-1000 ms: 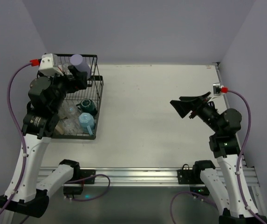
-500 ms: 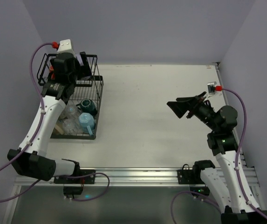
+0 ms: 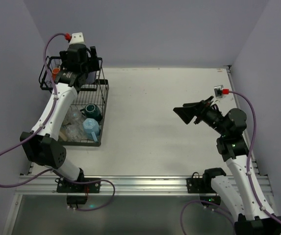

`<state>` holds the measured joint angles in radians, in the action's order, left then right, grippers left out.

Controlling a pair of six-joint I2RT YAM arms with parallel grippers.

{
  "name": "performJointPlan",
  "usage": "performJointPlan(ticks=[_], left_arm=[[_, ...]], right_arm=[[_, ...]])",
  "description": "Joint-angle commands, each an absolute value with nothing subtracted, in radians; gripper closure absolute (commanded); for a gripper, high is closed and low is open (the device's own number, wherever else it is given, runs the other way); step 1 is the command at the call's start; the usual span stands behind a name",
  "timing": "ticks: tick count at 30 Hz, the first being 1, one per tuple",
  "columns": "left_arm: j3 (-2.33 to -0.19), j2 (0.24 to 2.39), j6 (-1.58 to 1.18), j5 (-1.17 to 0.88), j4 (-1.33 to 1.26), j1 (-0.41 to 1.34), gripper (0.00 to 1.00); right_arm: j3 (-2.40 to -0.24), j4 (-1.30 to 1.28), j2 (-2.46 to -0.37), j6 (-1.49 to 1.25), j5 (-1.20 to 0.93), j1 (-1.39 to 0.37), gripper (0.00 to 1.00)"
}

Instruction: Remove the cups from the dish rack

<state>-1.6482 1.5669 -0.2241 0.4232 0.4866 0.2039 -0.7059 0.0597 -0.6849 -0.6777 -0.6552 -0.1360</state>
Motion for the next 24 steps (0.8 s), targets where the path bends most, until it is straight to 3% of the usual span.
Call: performJointPlan(ticks=[1,8,12,13,16,24], left_arm=[[-1.687,1.598,-0.193,0.472,0.46,0.201,0.0],[-1.678,1.612,-0.204,0.456,0.451,0.201,0.02],[-1.664,1.602,-0.212,0.443,0.439,0.201,0.27],[-1.664,1.592,-0.215,0.434,0.431,0.202,0.43],[-1.667,1.559,-0.219,0.417,0.414,0.201,0.6],[-1.709,1.415,-0.253,0.358,0.37,0.204,0.68]], right_arm=[[-0.724,0.055,-0.69,-0.663,-0.68,-0.141,0.01],[-0.727,0.055,-0.695,-0.661,-0.676,-0.147,0.01],[-0.732,0.055,-0.698,-0.661,-0.675,-0.15,0.01],[-0.732,0.057,-0.699,-0.663,-0.675,-0.15,0.01],[-0.736,0.063,-0.707,-0.669,-0.678,-0.153,0.01],[-0.75,0.087,-0.744,-0.701,-0.67,-0.186,0.01]])
